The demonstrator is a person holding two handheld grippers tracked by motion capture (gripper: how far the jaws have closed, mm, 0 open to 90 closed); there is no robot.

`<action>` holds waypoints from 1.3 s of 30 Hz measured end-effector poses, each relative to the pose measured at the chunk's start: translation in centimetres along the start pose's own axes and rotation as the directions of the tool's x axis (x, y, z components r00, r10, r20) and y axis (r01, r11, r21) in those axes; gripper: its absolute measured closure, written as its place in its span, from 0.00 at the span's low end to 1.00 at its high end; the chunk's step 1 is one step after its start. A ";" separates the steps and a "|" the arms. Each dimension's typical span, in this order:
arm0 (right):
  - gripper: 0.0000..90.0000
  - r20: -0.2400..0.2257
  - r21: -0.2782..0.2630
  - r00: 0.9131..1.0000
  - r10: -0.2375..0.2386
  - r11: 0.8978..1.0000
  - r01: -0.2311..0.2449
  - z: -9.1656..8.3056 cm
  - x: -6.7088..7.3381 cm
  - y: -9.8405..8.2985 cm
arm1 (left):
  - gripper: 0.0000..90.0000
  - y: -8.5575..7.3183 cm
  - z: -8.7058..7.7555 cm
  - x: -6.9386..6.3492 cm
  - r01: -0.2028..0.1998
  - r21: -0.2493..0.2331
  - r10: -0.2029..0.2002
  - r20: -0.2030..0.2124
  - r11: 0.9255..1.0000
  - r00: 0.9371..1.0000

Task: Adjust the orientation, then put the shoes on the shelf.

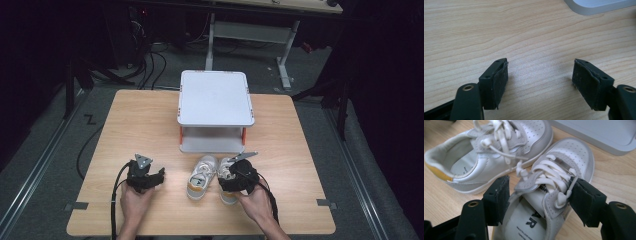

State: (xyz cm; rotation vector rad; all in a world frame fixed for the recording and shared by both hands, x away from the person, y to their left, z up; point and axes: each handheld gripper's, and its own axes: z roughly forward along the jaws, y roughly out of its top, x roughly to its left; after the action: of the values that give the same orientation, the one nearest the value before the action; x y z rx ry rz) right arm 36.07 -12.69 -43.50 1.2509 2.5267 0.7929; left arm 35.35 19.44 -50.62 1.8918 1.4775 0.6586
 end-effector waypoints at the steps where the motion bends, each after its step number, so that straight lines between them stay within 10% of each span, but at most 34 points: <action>1: 0.37 0.000 -0.003 1.000 -0.006 1.000 0.006 0.0 -0.1 -0.1 | 0.32 0.0 0.0 0.0 0.000 0.000 0.000 0.000 1.000 1.000; 20: 0.39 -0.086 -0.208 0.996 0.030 0.977 -0.048 -2.1 -3.6 -2.1 | 0.32 0.0 0.0 0.0 0.000 0.000 0.000 0.001 1.000 1.000; 28: 0.45 0.026 -0.266 0.994 0.103 0.959 -0.092 -1.7 -7.0 -4.4 | 0.32 0.0 0.0 0.0 0.000 0.001 0.000 0.002 1.000 1.000; 39: 0.42 0.207 -0.231 0.968 0.139 0.969 -0.090 1.0 -10.0 -7.7 | 0.30 0.0 0.0 0.1 -0.023 0.001 0.023 0.024 1.000 0.999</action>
State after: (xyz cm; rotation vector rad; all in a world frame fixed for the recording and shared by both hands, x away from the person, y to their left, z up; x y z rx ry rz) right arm 37.51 -24.02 -49.00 1.3380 2.1427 0.8771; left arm 35.34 19.57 -50.64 1.9140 1.4436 0.6440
